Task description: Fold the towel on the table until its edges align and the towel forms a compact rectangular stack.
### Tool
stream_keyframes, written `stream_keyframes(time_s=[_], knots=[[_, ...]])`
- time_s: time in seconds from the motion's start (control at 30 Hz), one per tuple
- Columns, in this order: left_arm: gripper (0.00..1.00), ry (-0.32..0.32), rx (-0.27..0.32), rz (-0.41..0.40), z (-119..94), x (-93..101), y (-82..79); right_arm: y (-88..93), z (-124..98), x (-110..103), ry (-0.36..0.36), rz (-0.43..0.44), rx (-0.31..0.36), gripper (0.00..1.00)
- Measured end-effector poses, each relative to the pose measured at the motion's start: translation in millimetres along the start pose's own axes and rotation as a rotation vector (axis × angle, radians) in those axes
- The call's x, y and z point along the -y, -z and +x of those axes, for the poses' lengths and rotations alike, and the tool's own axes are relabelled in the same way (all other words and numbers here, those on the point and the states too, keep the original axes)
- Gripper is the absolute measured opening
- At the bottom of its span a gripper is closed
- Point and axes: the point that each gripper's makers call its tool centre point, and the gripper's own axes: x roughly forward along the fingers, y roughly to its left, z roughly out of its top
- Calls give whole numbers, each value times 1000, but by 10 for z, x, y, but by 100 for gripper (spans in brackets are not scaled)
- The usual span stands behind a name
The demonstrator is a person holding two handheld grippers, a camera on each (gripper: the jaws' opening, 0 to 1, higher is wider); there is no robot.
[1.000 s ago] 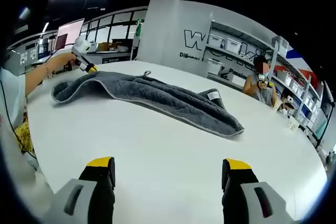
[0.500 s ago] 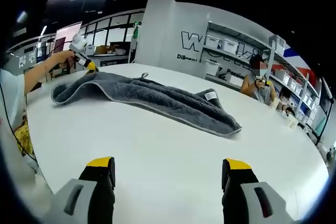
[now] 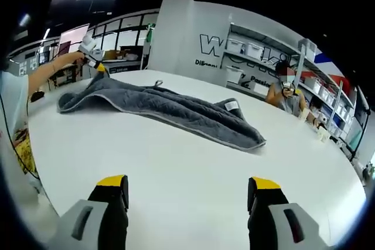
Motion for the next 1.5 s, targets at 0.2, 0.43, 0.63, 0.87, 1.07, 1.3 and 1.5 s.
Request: stream_keyframes(time_s=[0.2, 0.43, 0.63, 0.87, 1.07, 1.3, 1.5], knots=[[5, -65, -19, 9, 7, -298, -5, -1, -2, -1, 6, -2, -8, 87], [5, -97, -45, 12, 74, -563, 6, -28, -40, 44, 32, 4, -6, 87], [5, -138, -69, 20, 231, -810, -5, -11, -29, 38, 43, 10, -20, 88], [5, -164, -131, 51, 541, -873, 52, -4, 12, -82, 18, 12, -31, 88], [5, -187, -115, 33, 656, -936, 1, -22, 28, -178, -16, 7, -30, 89], [5, -208, -112, 6, 741, -1044, -16, -25, 17, -174, -11, 15, -25, 89], [6, -233, -109, -31, 780, -1134, 1, 8, -39, -123, 7, 27, -24, 89]])
